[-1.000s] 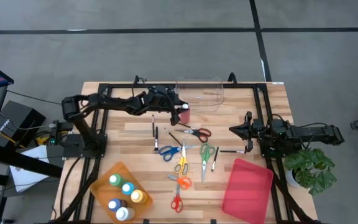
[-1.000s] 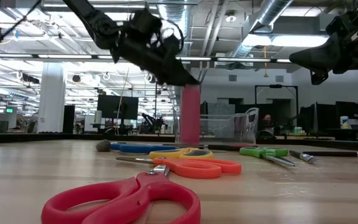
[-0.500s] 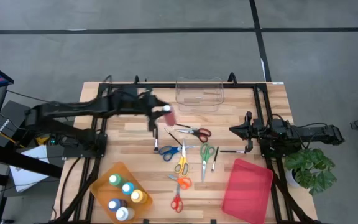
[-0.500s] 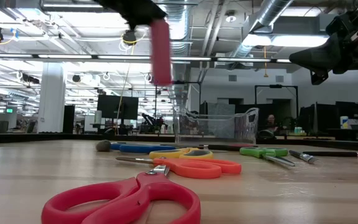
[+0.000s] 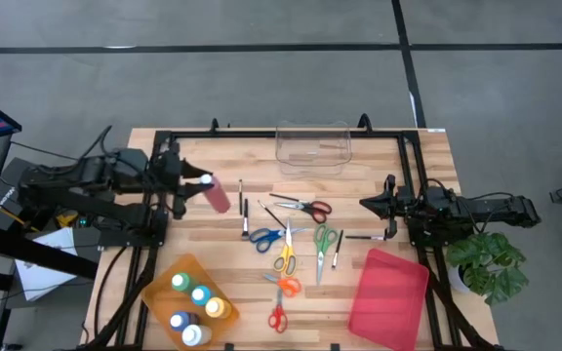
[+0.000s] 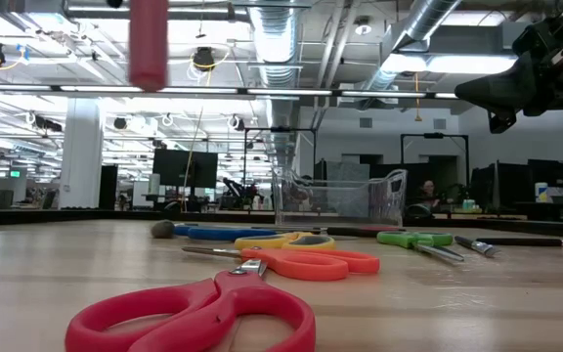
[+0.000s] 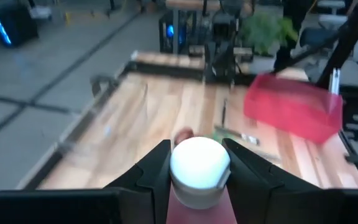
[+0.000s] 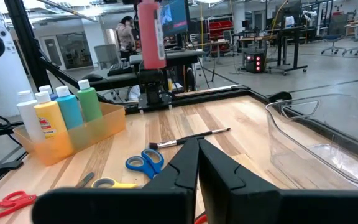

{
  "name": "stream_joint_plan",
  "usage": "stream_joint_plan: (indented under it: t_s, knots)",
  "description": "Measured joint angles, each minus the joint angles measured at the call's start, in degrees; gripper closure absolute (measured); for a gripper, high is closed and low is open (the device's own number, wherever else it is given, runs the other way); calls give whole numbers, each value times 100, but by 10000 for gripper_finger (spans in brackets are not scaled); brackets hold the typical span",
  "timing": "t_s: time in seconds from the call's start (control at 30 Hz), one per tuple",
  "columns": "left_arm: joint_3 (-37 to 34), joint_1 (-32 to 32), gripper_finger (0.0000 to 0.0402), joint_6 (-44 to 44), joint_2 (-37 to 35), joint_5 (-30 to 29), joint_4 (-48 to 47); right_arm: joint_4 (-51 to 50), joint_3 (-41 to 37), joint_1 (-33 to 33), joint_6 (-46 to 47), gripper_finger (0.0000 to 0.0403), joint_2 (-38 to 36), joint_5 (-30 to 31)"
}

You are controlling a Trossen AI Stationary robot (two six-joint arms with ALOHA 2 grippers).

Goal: Pick & Place Paint Supplies
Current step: Put the red paint bottle into the orange bin

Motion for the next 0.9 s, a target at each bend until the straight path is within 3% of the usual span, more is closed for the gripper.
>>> stream_joint_plan:
  t_s: [0.17,0.53,0.73,0.9]
  knots:
    - [0,-113,286,-422,-9,-14,-693,0,0,4,0,394,0,0]
    - [0,-123,286,-346,12,-40,-646,0,0,2,0,394,2,0]
    - [0,-123,286,-447,-57,-549,-651,0,0,2,0,394,2,0]
    - [0,-121,286,-549,-43,-562,-700,0,0,2,0,395,1,0]
